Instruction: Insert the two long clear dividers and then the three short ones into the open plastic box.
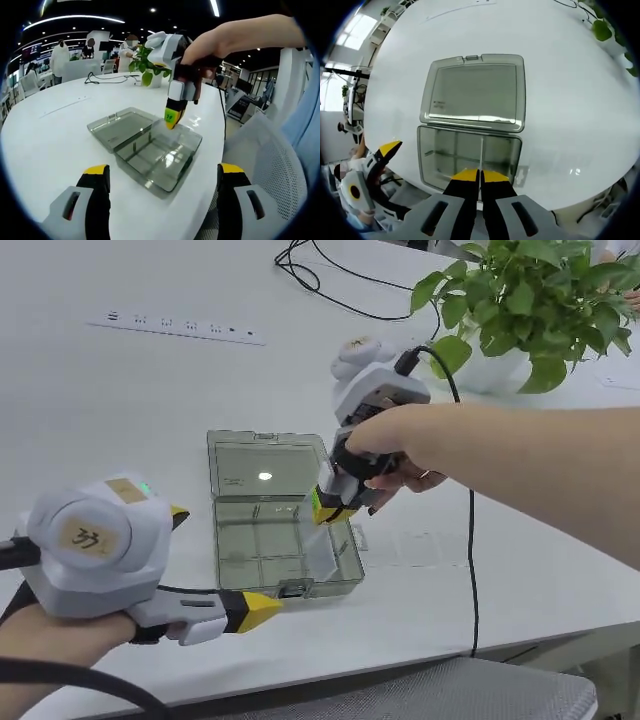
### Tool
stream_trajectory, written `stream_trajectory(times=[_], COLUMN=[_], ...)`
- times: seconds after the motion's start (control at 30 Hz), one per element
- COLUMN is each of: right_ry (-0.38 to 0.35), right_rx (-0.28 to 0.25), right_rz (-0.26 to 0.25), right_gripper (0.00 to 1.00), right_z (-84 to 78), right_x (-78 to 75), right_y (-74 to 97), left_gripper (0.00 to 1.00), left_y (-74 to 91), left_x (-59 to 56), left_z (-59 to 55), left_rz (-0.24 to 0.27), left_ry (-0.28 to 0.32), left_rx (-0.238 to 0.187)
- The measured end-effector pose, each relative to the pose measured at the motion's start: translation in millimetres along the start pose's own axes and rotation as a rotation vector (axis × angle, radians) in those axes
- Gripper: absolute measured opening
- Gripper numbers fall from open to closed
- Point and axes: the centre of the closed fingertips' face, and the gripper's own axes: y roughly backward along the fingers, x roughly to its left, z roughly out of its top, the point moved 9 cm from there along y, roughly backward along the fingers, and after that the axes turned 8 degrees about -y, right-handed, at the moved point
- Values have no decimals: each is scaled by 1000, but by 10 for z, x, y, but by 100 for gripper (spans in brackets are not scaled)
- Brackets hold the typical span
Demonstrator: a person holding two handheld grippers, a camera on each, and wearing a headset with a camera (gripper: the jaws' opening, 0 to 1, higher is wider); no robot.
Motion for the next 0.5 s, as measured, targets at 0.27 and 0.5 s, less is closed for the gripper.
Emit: stream_trajectory(times=[0.27,0.5], right_ry=[25,52], right_rx=[4,6], right_rz=[-11,-21], right_gripper=[2,3], right_z=[5,19], right_x=[27,27], right_y=[-46,-101], left_gripper=[90,90], left_y=[5,11], left_x=[19,21], left_z=[4,-17], left_rz=[7,11], left_ry=[2,7], left_rx=[2,8])
